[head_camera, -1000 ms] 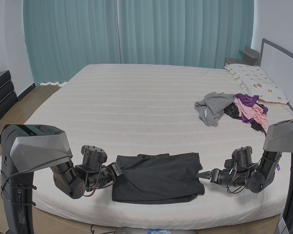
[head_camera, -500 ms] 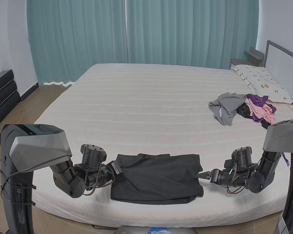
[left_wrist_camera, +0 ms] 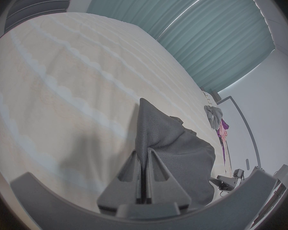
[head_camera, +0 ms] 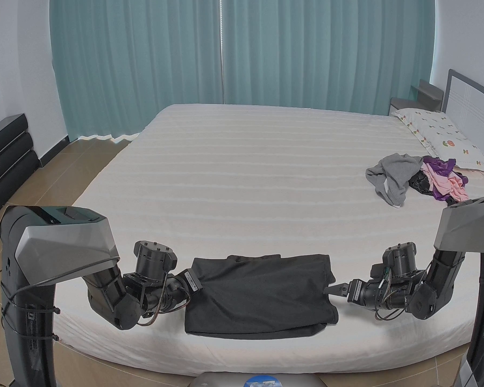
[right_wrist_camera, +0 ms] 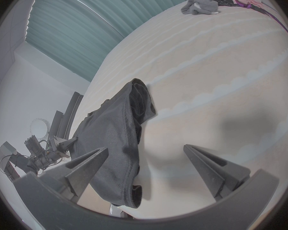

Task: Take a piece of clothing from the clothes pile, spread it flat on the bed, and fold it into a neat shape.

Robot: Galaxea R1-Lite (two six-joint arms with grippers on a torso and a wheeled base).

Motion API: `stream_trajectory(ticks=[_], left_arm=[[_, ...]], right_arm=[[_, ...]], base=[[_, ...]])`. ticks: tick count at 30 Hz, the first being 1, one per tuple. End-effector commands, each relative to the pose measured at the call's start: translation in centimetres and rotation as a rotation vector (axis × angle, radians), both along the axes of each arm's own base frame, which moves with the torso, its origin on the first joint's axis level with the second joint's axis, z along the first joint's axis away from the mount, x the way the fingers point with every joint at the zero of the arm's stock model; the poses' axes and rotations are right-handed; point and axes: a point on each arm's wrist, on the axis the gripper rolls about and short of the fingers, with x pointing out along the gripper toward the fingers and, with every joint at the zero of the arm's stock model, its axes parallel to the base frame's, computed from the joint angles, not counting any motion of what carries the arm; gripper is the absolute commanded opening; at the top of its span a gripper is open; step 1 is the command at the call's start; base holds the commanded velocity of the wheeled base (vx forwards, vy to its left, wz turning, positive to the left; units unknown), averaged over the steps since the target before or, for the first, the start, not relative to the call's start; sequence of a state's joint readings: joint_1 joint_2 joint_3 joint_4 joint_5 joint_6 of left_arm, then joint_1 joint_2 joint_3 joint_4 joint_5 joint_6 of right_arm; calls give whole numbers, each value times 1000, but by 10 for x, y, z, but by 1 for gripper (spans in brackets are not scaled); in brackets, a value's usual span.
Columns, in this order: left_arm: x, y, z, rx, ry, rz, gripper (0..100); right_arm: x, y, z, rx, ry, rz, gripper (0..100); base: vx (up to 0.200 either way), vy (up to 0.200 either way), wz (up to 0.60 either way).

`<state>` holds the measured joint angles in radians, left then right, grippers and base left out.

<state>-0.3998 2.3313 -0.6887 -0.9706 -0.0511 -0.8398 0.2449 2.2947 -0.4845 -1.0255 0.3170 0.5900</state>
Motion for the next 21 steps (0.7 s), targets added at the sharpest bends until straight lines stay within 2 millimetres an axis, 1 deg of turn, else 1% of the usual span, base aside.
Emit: stream_trajectory(ticks=[1, 9, 12, 13, 21], left_arm=[[-1, 0, 0, 2, 2, -2, 0], [-8, -7, -2, 6, 17, -27, 0], [-15, -9, 1, 2, 23, -40, 0], [-15, -10, 2, -1, 23, -38, 100], [-17, -13, 5, -19, 22, -34, 100]], right_arm=[[0, 0, 0, 1, 0, 1, 100], [3, 1, 2, 8, -20, -2, 100], [4, 2, 3, 24, -32, -14, 100], [4, 2, 3, 28, -34, -16, 100], [5, 7, 1, 34, -42, -5, 100]], base=[[0, 0, 0], [0, 0, 0], [0, 0, 0], [0, 0, 0], [0, 0, 0]])
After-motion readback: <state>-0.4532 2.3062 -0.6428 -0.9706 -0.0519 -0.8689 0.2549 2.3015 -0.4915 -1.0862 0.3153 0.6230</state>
